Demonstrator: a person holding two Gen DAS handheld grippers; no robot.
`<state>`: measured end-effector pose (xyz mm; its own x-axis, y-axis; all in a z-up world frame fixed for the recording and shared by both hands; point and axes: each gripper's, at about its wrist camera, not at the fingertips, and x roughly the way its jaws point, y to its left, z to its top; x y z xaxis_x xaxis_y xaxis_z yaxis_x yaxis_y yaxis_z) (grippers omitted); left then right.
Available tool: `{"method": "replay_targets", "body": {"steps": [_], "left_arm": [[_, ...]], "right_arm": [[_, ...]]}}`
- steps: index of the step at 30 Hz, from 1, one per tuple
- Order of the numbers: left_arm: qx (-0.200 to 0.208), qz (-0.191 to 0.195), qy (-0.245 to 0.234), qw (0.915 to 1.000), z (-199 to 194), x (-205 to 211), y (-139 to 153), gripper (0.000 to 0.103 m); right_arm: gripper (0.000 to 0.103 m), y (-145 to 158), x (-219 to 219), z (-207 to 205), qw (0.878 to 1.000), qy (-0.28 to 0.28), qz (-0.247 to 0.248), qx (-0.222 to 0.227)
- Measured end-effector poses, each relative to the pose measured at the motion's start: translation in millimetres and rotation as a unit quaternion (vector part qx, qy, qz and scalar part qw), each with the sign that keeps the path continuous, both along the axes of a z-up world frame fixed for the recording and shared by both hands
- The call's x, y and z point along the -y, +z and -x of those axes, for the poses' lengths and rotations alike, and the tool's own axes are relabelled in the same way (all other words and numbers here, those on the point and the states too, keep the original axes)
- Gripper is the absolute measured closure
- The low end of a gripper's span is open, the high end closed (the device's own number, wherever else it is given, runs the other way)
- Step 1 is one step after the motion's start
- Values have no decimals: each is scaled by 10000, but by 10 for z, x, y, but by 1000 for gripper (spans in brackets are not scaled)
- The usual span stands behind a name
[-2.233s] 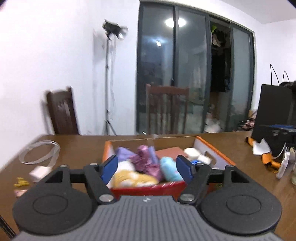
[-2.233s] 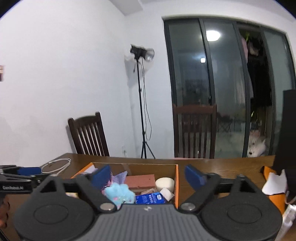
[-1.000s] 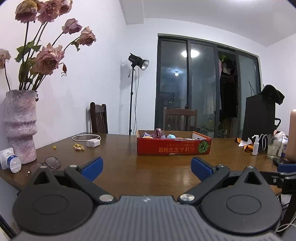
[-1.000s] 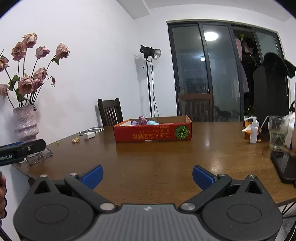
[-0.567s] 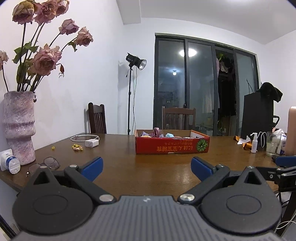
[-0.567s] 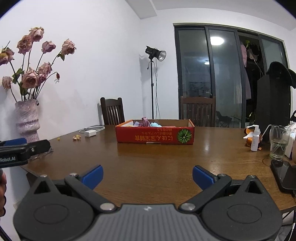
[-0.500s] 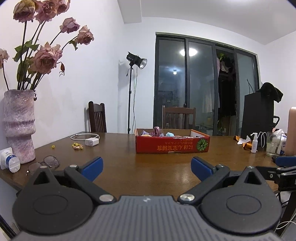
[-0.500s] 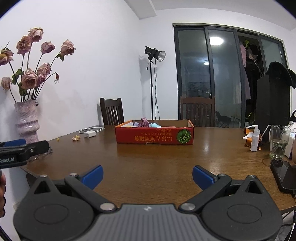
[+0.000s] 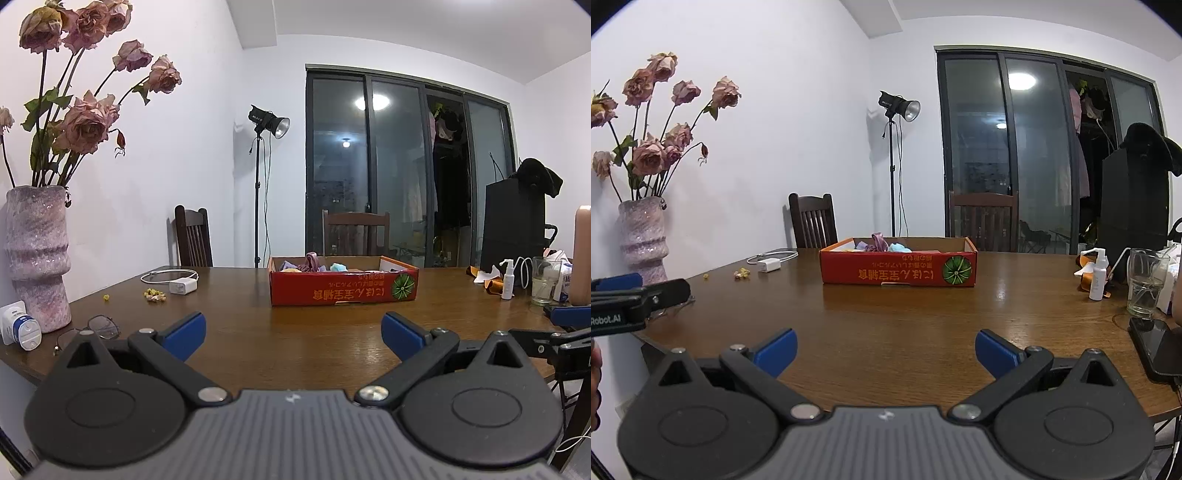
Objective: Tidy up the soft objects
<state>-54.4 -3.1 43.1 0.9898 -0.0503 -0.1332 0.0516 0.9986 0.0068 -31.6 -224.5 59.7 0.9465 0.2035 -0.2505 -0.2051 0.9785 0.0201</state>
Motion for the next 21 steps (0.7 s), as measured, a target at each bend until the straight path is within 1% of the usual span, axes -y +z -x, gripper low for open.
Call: {"method": "replay_targets", "body": {"steps": [21], "left_arm": [[5,-41,-11,10000,2,-1,9,0]], "right_arm": [[0,-8,-10,6,10000,13,-10,-12]]}}
